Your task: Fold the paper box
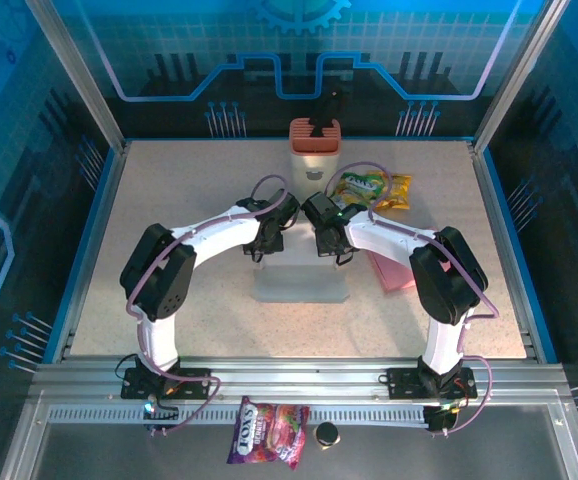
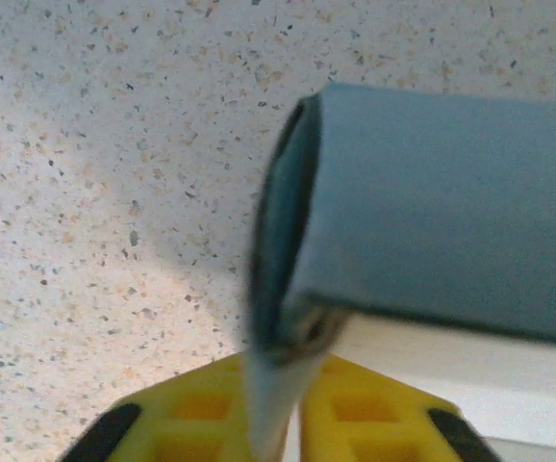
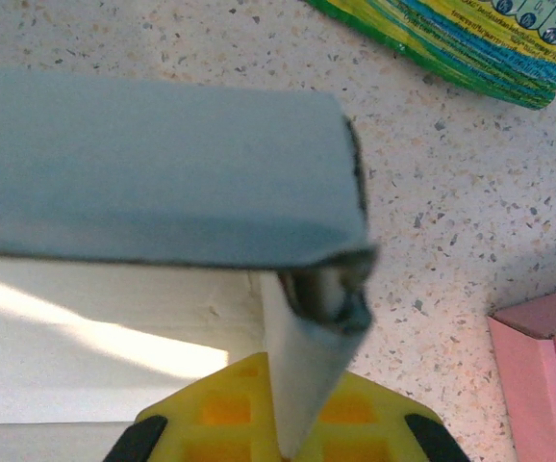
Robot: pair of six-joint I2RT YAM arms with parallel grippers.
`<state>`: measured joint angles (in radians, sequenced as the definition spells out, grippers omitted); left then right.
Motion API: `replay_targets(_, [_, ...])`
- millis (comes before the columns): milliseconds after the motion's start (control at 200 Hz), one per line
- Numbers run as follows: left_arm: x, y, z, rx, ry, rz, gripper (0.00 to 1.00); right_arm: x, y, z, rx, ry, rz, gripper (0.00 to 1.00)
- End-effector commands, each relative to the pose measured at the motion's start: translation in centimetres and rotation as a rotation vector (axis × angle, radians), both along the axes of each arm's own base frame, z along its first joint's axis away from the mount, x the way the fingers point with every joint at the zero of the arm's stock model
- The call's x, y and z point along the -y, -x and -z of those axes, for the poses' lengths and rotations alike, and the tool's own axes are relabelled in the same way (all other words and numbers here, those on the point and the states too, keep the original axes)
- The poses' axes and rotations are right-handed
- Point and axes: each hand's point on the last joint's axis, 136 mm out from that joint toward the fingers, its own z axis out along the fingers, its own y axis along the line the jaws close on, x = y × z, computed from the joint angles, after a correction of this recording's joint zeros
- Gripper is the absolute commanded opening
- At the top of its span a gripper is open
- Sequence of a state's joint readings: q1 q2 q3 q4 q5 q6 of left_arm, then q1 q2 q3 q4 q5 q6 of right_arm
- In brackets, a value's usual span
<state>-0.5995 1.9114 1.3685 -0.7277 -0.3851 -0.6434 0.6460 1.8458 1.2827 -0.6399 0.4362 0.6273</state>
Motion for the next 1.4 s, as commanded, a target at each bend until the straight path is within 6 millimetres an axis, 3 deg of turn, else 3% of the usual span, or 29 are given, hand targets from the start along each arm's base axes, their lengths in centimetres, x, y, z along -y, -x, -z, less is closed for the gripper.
replay_targets(0, [-0.6, -0.7, 0.2, 0.001, -0.046, -0.012, 0.03, 0.5, 1.1, 1.8, -0.054, 0.041, -0.003, 0.00])
replay_targets(155, [-2.2, 0.1, 0.4, -0.024, -0.133, -0.085, 0.00, 0.3, 1.1, 2.0, -0.061, 0.040, -0.006, 0.00])
replay_targets(380, [-1.1, 0.2, 0.1, 0.002, -0.103, -0.065, 0.00, 0.2, 1.1, 2.3, -0.073, 0.039, -0.009, 0.00])
replay_targets(455, [-0.5, -0.4, -0.9, 0.038, -0.067, -0.033, 0.22, 0.2, 1.1, 2.3, -0.071, 0.037, -0.010, 0.00])
replay_targets(545, [0.3, -1.2, -2.1, 0.082, 0.009, 0.012, 0.38, 0.1, 1.1, 2.3, -0.073, 0.037, -0.011, 0.00])
replay_targets(750, [0.6, -2.2, -2.7, 0.088, 0.127, 0.065, 0.43, 0.1, 1.1, 2.4, -0.077, 0.035, -0.011, 0.00])
replay_targets(1071, [-0.2, -1.0, -0.4, 0.009, 0.092, 0.074, 0.34, 0.2, 0.9, 2.3, -0.075, 0.037, -0.005, 0.00])
replay_targets(1396, [-2.5, -0.6, 0.5, -0.018, -0.059, 0.028, 0.05, 0.2, 0.8, 2.2, -0.071, 0.036, -0.002, 0.00])
